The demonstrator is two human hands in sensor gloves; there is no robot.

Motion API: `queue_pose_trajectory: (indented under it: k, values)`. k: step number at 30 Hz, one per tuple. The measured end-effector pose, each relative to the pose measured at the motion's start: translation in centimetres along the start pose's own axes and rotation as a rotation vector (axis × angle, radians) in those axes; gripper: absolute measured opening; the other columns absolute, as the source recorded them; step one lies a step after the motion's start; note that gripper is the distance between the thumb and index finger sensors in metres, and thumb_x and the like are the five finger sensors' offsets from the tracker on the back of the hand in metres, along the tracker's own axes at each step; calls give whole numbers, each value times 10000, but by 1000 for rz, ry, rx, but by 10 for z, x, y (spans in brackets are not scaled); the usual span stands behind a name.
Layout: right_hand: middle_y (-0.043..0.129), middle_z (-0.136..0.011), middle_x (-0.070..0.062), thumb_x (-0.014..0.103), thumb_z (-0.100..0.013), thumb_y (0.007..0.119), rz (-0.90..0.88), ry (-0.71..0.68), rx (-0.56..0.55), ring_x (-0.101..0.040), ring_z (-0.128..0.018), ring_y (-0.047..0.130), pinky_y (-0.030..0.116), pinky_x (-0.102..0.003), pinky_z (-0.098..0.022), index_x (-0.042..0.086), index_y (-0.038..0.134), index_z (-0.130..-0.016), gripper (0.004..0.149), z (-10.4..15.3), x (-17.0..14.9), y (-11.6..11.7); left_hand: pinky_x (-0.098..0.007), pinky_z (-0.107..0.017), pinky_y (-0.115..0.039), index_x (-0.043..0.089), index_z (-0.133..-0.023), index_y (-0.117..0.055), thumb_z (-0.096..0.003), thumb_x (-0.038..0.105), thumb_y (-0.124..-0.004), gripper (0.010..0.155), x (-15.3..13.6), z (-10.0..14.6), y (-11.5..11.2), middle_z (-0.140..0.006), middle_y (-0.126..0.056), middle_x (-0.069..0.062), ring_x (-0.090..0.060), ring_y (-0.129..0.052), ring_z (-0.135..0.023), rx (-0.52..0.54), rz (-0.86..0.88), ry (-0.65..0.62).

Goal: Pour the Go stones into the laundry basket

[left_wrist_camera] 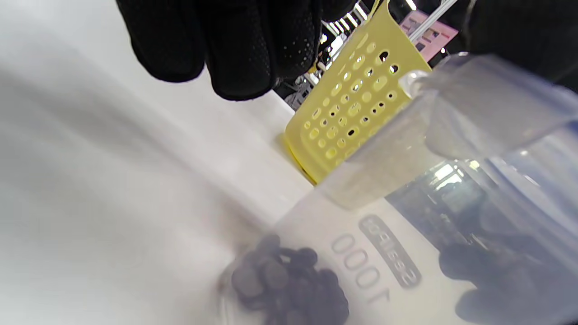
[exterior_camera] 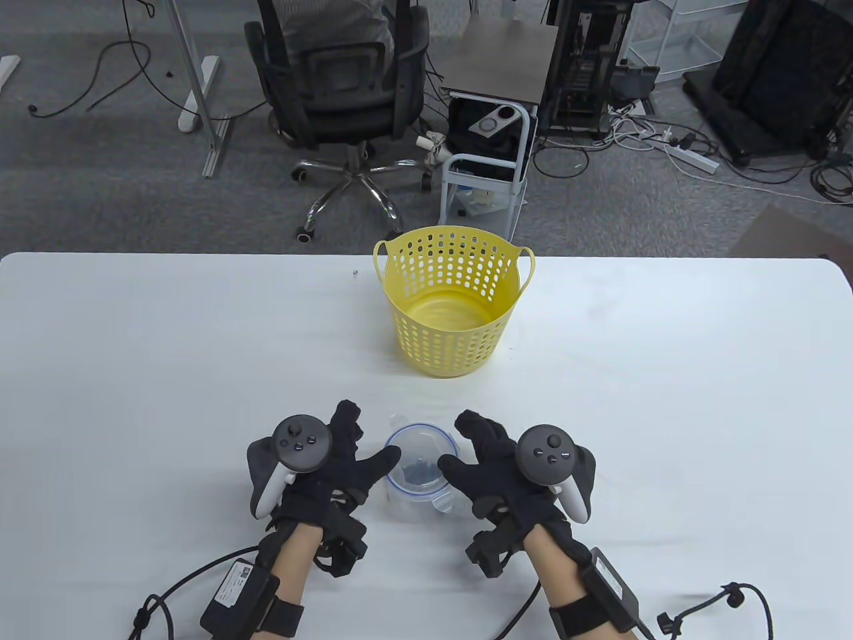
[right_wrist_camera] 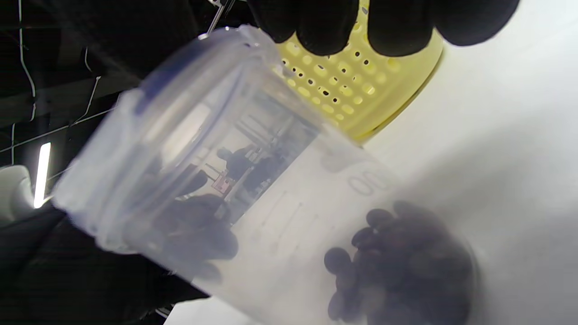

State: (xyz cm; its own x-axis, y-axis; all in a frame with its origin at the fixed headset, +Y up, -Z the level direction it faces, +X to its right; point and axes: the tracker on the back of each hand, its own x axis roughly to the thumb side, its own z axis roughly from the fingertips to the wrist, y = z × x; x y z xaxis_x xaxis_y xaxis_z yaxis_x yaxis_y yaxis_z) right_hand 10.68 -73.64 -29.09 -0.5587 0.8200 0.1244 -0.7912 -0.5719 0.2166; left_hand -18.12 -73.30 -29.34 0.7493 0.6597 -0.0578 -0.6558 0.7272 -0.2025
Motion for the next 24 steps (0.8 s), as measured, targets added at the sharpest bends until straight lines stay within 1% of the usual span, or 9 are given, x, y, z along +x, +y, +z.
queue_pose_trajectory:
  k: [5,9,17,18,19,20,22,23,24]
  values:
    - [455,-1122,-227,533,-440,910,35,-28,55,-630,-943,537,567,-722,-622,108,438,-1074,897,2,7,4,-522,-654,-717,278,-1094,-330,-381,773,-821,997,-1,-2,1,-1103,-616,-7,-286,-820,-913,108,-20,-12]
    - [431,-1128,-235,549,-429,918,44,-36,85,-638,-947,519,563,-726,-623,103,423,-1078,930,2,10,8,-506,-635,-748,301,-1085,-421,-372,768,-834,947,0,-3,1,-1053,-712,37,-246,-886,-860,191,-40,-37]
    - [397,-1127,-251,566,-429,911,61,-45,78,-645,-943,511,557,-726,-623,86,389,-1077,961,4,12,11,-498,-625,-764,317,-1072,-480,-379,758,-820,888,3,-4,-2,-1016,-769,62,-225,-922,-828,233,-62,-62]
    - [390,-1125,-256,576,-428,900,75,-68,33,-642,-941,510,552,-727,-622,81,382,-1075,965,5,11,10,-502,-627,-761,322,-1072,-480,-392,754,-791,863,2,-4,-1,-1022,-762,55,-232,-916,-836,228,-67,-68]
    - [432,-1116,-250,611,-424,872,82,-82,-34,-627,-930,554,582,-714,-612,85,406,-1069,954,5,10,7,-502,-624,-763,323,-1074,-481,-407,765,-731,839,0,-3,0,-1028,-757,43,-238,-915,-838,229,-48,-68]
    - [468,-1104,-257,623,-426,859,47,-84,-63,-621,-913,590,608,-705,-598,78,434,-1063,939,5,8,4,-502,-619,-767,322,-1078,-490,-406,791,-696,845,-2,-3,2,-1037,-754,27,-250,-916,-838,226,-14,-70]
    - [532,-1080,-264,636,-454,806,-27,-41,-99,-605,-880,649,639,-679,-584,73,487,-1053,881,6,5,-2,-519,-616,-759,318,-1076,-530,-406,802,-683,841,-6,-1,5,-1046,-754,-12,-283,-913,-838,186,84,-51]
    - [600,-1049,-261,631,-456,802,-43,-1,-143,-582,-843,713,664,-662,-569,70,537,-1037,849,7,2,-5,-527,-614,-757,311,-1061,-580,-403,807,-687,831,-8,0,8,-1045,-761,-30,-302,-914,-839,154,102,-39]
    - [653,-1019,-259,635,-456,796,-43,15,-156,-566,-809,757,686,-648,-556,68,580,-1020,829,7,0,-6,-530,-614,-757,316,-1039,-627,-403,815,-683,810,-9,1,8,-1044,-767,-36,-309,-915,-842,127,95,-30]
